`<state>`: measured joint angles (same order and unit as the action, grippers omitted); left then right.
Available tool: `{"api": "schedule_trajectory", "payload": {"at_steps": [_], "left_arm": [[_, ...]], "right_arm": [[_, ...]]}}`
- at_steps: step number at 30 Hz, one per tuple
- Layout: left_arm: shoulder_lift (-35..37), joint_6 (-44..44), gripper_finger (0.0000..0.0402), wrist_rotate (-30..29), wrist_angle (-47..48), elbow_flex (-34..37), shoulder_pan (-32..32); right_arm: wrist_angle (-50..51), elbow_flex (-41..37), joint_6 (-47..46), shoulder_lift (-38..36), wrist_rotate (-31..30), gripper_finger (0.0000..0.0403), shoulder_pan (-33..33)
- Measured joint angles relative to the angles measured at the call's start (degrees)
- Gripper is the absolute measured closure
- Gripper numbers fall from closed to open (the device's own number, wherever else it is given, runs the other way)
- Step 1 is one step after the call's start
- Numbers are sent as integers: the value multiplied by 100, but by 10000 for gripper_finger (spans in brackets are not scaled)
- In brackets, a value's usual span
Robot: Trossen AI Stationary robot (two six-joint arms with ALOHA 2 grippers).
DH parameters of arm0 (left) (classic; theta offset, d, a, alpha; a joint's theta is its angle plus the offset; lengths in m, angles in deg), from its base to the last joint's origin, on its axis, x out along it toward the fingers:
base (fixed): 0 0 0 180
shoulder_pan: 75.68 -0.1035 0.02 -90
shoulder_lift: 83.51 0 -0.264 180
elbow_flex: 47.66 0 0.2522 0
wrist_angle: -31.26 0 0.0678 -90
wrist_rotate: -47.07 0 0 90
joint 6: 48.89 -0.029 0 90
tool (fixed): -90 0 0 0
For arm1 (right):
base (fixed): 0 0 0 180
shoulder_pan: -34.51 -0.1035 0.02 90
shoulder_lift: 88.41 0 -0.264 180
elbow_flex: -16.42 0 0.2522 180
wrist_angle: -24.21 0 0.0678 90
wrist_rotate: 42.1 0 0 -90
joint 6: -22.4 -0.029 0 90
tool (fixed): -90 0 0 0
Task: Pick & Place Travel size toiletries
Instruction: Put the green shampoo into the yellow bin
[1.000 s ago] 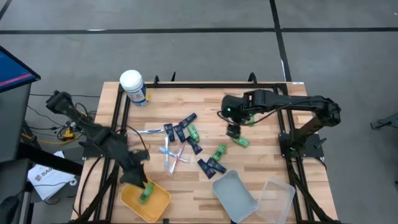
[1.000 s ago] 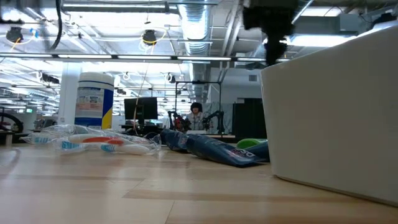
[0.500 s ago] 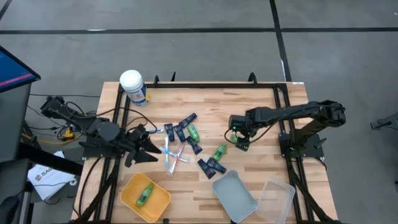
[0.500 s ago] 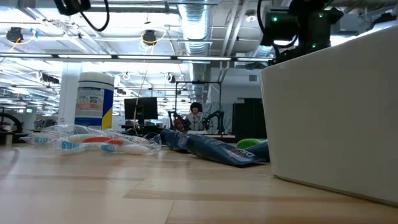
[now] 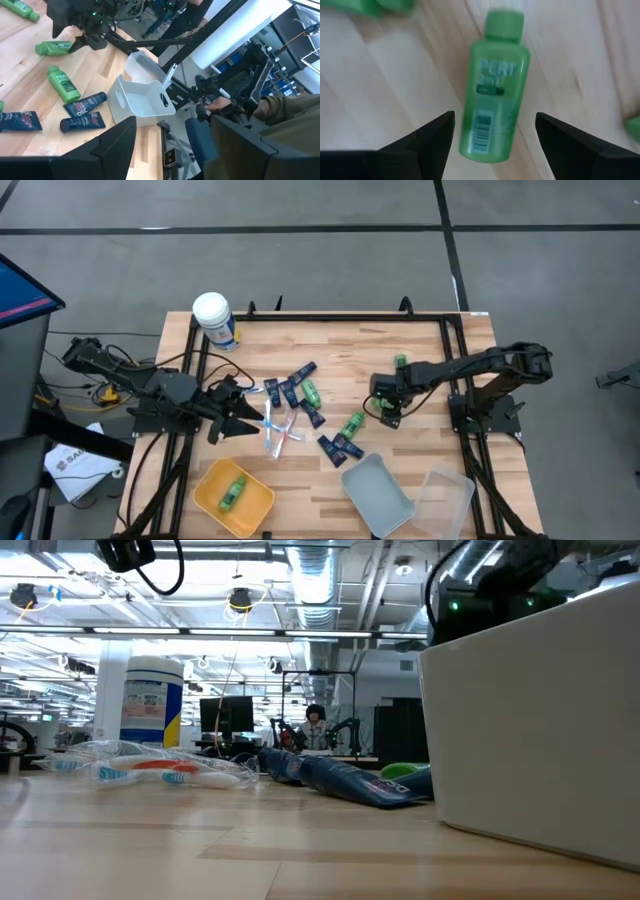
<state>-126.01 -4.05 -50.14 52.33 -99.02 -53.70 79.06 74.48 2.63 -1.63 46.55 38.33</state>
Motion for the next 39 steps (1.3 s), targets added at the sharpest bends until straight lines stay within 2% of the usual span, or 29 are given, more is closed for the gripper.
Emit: {"api": "schedule_trajectory", "payload": {"at_steps": [10,13,21,23,26,32,39], "left_arm": [[0,-4,147,-183,-61,0,0],[-1,-4,147,-224,-81,0,0],[0,-2,147,-340,-104,0,0],[0,-4,147,-464,-104,0,0],[0,-12,147,-754,-111,0,0],[-64,-641,147,-1557,-442,0,-144],[-618,-2170,147,-1591,-1502,0,-964]], "right_arm": [[-120,-87,150,517,6,141,-48],[-136,-63,281,544,6,162,-79],[-293,-96,408,282,18,251,-74],[-375,-96,455,226,14,262,-69],[-339,-20,476,63,88,258,-66],[-420,452,475,-314,133,234,-70],[-927,1509,645,-668,132,247,-70]]}}
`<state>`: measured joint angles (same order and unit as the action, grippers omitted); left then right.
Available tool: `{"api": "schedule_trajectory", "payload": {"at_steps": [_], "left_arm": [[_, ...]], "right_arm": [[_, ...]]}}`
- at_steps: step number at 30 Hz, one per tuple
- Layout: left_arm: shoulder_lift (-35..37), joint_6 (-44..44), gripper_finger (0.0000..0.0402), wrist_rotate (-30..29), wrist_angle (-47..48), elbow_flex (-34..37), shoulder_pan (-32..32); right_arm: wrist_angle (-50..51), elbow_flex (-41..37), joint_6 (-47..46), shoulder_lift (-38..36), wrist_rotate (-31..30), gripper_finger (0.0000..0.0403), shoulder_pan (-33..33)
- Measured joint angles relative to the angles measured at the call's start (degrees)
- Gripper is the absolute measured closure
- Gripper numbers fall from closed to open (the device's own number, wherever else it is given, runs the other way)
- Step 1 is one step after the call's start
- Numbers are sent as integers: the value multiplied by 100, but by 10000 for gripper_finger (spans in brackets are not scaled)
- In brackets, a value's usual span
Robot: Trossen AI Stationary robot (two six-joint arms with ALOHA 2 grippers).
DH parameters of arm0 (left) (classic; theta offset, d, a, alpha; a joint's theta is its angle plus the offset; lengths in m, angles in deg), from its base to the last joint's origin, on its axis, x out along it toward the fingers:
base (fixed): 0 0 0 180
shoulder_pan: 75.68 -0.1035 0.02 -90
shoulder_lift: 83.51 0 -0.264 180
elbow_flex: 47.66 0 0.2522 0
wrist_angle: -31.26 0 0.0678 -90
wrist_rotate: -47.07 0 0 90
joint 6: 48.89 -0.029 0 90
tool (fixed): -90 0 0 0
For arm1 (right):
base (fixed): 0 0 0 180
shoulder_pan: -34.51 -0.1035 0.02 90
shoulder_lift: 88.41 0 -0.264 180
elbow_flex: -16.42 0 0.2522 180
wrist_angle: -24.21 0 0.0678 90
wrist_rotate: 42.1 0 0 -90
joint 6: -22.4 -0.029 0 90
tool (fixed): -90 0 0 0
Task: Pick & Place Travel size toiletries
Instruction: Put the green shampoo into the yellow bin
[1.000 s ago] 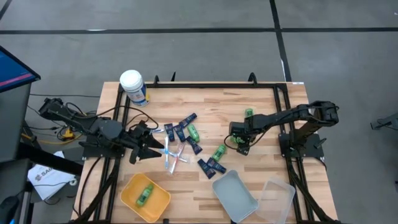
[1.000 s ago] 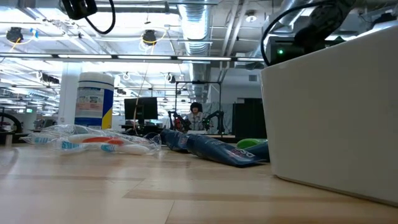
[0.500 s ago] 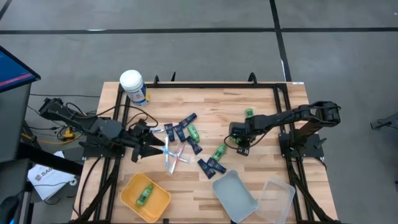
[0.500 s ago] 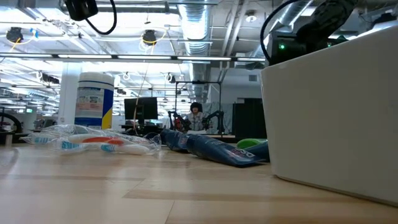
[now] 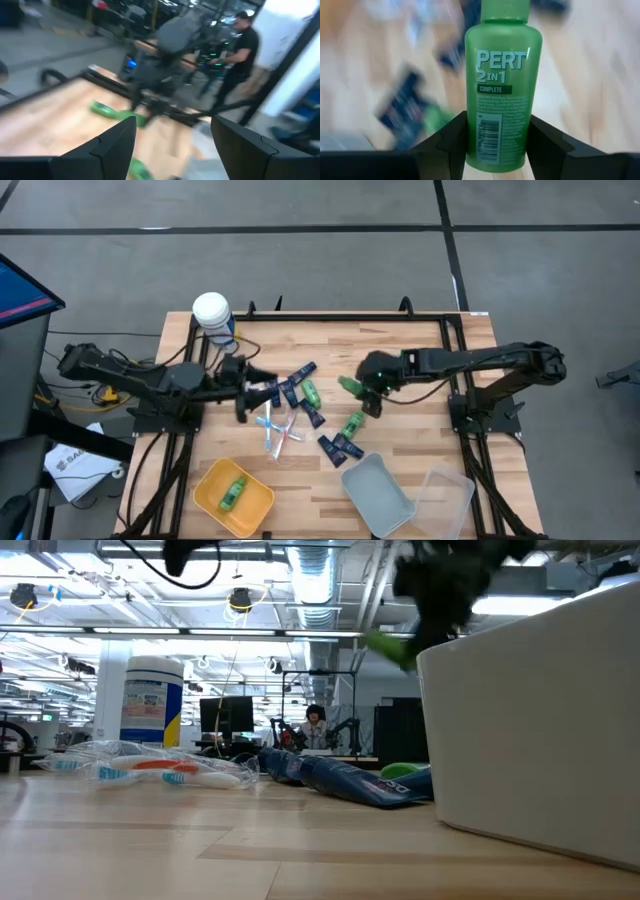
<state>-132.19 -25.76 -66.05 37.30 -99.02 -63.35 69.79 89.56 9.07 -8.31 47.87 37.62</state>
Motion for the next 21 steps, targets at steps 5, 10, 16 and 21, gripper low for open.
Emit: {"api": "schedule_trajectory", "payload": {"at_steps": [5,10,16,21], "left_arm": [[-612,-396,147,556,-659,7,-748],[-1113,-522,147,1510,-1984,-4,-1293],[-1506,-772,147,2173,-3193,0,-1777],[-1821,-783,147,2419,-3807,2,-1990]], "right_arm": [[-104,994,371,102,-1,238,-52],[-127,1834,811,268,4,237,-57],[-680,2118,944,266,3,237,-52],[-852,2113,942,268,72,231,-52]]}}
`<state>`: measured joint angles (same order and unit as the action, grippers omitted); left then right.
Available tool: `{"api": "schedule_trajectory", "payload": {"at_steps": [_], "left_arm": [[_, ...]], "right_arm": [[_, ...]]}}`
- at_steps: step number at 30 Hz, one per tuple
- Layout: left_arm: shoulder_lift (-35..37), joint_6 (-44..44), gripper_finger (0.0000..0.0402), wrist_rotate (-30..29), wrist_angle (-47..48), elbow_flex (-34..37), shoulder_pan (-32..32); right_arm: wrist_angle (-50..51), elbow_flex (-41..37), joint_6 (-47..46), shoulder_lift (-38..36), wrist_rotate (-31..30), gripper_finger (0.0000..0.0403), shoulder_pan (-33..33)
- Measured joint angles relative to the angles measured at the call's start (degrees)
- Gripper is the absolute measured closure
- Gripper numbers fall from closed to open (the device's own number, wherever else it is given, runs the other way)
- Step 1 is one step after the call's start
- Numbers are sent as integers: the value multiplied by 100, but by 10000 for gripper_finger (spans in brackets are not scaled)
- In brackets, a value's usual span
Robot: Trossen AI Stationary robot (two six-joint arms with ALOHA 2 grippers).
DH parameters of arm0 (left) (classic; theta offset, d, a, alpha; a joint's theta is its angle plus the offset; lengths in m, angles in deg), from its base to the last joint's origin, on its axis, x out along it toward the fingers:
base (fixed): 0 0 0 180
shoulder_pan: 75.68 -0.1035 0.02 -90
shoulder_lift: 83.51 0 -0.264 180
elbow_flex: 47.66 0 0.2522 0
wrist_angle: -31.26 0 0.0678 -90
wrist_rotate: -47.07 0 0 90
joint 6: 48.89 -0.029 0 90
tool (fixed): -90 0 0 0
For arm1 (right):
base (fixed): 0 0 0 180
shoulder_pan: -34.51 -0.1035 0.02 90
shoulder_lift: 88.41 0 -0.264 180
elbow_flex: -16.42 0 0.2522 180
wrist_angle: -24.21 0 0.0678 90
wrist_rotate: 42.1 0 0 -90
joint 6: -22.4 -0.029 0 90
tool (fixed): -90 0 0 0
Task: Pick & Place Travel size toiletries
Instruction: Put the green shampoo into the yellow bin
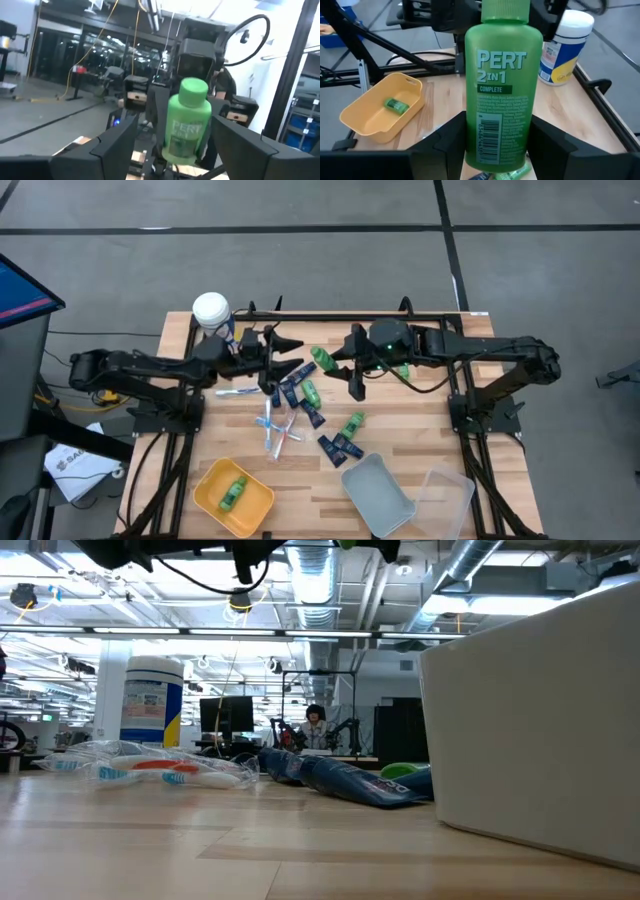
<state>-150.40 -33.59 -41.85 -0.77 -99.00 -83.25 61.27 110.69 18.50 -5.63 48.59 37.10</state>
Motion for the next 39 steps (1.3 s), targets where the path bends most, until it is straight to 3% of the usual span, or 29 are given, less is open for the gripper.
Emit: {"api": "schedule_trajectory", "payload": {"at_steps": [7,13,27,39], "left_arm": [[-384,112,147,398,-635,-49,-66],[-743,34,147,756,-668,-552,-66],[-1062,-52,149,850,-663,-876,-66],[-1036,-146,213,995,-703,-876,-66]], "right_arm": [[-126,0,1,2,52,237,0],[-158,0,-4,2,82,230,-16],[-150,0,-17,2,100,233,-37],[-136,-2,-15,0,231,233,-74]]}}
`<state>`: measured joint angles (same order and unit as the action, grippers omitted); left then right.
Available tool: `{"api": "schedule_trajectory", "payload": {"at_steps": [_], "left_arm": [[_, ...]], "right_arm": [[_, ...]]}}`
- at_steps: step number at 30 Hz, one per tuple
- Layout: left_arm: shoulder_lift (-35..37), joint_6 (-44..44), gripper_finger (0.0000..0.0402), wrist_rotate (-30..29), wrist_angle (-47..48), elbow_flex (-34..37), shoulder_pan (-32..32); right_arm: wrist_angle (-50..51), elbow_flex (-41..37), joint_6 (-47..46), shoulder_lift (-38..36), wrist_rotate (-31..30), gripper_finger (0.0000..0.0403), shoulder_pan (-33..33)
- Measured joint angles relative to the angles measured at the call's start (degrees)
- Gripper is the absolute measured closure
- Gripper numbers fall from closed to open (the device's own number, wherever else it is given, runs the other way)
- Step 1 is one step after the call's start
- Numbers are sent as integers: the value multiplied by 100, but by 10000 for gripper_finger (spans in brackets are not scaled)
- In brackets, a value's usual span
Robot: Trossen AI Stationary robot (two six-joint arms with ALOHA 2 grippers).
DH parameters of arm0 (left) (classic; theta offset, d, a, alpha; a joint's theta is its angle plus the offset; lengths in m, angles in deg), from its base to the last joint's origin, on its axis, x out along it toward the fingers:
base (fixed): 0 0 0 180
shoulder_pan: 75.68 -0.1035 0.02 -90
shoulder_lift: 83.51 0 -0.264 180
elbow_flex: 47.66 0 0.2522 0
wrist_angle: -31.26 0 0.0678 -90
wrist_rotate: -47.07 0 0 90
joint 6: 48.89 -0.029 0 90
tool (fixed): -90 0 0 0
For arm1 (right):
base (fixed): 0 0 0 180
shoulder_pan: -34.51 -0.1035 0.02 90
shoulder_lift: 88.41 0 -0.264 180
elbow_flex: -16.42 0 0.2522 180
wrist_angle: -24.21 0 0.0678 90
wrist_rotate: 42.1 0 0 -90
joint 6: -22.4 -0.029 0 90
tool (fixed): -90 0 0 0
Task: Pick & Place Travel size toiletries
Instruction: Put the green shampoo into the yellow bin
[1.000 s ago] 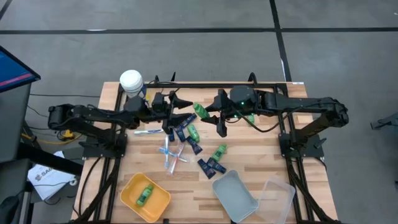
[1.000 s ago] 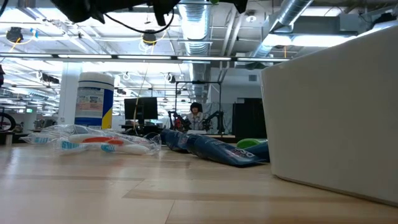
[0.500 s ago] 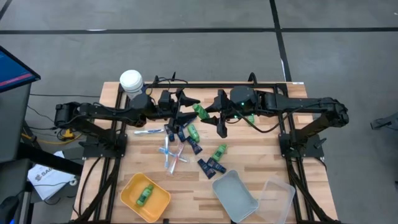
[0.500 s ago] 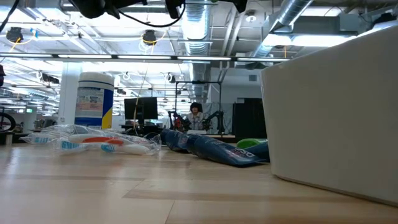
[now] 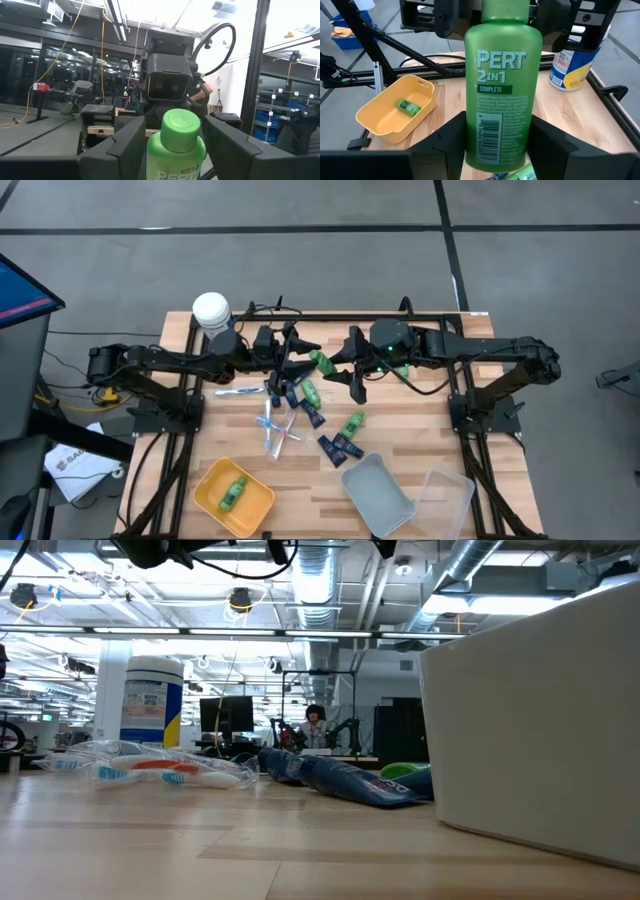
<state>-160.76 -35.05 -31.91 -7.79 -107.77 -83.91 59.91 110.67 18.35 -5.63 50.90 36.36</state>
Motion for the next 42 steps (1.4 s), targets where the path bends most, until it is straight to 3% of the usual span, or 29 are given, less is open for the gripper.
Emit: {"api": "schedule_trajectory", "payload": {"at_steps": [14,26,33,38,42], "left_arm": [[2,-14,314,145,-33,0,0],[2,10,307,149,-7,0,0],[150,13,312,342,211,0,2],[525,15,312,448,1101,7,2],[1192,59,313,748,3088,7,128]], "right_arm": [[7,-7,-2,0,15,233,0],[14,-7,17,0,11,220,0],[44,4,19,-122,261,168,6],[590,4,-28,-371,315,144,-14],[1203,4,-52,-622,315,143,-38]]}}
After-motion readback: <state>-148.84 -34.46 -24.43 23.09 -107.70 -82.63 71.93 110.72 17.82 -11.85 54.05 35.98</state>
